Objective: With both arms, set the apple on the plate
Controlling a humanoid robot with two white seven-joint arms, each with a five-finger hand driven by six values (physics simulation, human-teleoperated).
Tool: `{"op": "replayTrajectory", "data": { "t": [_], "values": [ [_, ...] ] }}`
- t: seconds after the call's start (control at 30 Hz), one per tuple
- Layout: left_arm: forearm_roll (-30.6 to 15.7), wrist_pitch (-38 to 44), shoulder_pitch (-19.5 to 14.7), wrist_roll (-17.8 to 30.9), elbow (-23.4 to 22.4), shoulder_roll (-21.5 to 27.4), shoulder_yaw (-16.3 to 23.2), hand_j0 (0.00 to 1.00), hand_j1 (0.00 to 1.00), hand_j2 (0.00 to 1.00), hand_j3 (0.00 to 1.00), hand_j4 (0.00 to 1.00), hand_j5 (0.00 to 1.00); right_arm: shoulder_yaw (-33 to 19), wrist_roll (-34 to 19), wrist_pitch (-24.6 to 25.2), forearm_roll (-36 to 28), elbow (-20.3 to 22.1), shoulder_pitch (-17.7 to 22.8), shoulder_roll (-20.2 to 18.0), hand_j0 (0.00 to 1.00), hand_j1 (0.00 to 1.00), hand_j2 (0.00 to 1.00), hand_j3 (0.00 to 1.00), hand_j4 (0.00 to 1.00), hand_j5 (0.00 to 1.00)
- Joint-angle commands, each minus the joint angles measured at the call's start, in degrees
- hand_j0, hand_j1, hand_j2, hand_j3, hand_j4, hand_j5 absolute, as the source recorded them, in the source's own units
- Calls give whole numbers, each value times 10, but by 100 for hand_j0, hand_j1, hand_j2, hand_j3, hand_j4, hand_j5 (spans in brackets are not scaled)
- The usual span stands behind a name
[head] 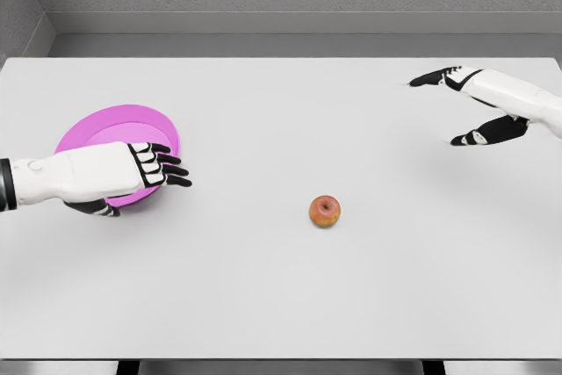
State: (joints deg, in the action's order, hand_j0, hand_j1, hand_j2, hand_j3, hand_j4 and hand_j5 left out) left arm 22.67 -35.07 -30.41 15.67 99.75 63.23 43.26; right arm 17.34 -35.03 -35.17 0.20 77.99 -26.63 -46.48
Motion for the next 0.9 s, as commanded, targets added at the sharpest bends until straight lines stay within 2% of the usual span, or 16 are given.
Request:
{"op": "replayTrajectory", "data": {
  "t": [0.0,0.07,0.13,0.2,0.27,0.3,0.37,0.43,0.47,0.5,0.7,0.87],
  "values": [
    [-3,1,-3,0,0,-7,11,100,100,100,100,100,100,-4,0,2,-2,-34,0,-12,100,100,100,100,100,100],
    [-3,1,-27,0,1,-21,40,100,100,100,100,100,100,-5,0,2,-2,-38,1,-17,100,100,100,100,100,100],
    [-4,1,-35,0,2,-31,43,100,100,100,100,100,100,-5,0,2,5,-40,3,-19,100,100,100,100,100,100],
    [-3,1,-70,8,2,-80,59,100,100,100,100,100,100,-6,0,2,18,-54,3,-24,100,100,100,100,100,100],
    [-6,1,-118,56,2,-135,94,100,100,100,100,100,100,-6,0,2,18,-77,0,-24,100,100,100,100,100,100],
    [-7,1,-141,62,1,-159,106,100,100,100,100,100,100,-6,0,2,18,-77,0,-24,100,100,100,100,100,100],
    [-11,1,-183,62,-22,-207,132,100,100,100,100,100,100,-6,0,2,18,-76,2,-24,100,100,100,100,100,100],
    [-11,1,-214,61,-86,-265,168,100,100,100,100,100,100,-6,0,2,19,-74,3,-24,100,100,100,100,100,100],
    [-10,1,-222,62,-112,-283,176,100,100,100,100,100,100,-6,0,2,19,-73,4,-24,100,100,100,100,100,100],
    [-11,1,-228,62,-117,-289,178,100,100,100,100,100,100,-6,0,2,19,-73,6,-24,100,100,100,100,100,100],
    [-8,1,-243,62,-110,-353,213,100,100,100,100,100,100,-6,0,2,27,-73,5,-23,100,100,100,100,100,100],
    [-8,1,-243,62,-112,-363,218,100,100,100,100,100,100,-6,0,2,27,-73,5,-24,100,100,100,100,100,100]
  ]
}}
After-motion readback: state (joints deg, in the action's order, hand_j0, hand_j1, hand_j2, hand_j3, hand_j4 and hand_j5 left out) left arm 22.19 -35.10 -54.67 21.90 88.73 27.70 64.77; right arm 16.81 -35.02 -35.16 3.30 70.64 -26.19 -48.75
